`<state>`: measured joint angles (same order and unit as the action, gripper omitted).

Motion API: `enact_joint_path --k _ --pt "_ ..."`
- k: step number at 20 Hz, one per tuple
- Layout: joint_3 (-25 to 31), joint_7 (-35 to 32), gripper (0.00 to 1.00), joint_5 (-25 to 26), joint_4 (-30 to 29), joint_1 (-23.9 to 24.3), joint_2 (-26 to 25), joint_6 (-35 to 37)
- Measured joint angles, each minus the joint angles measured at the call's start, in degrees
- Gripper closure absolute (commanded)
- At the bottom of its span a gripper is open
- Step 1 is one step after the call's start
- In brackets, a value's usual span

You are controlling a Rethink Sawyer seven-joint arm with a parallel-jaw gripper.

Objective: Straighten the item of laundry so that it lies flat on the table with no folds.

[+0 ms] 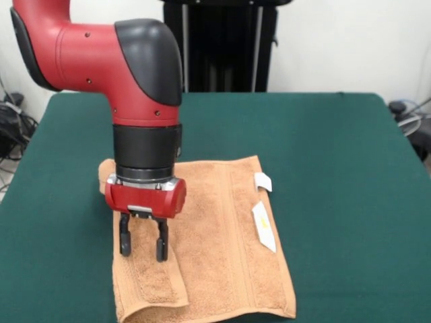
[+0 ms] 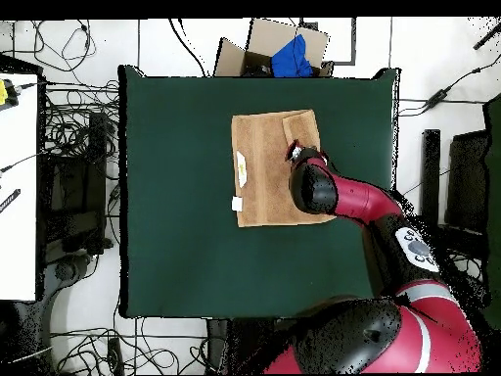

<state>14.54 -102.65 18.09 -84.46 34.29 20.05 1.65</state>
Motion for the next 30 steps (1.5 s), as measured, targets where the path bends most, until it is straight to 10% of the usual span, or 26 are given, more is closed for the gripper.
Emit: enact_joint_path --k 30 --pt "1.0 0.0 0.00 0.0 0.0 -2.6 -0.1 -1.7"
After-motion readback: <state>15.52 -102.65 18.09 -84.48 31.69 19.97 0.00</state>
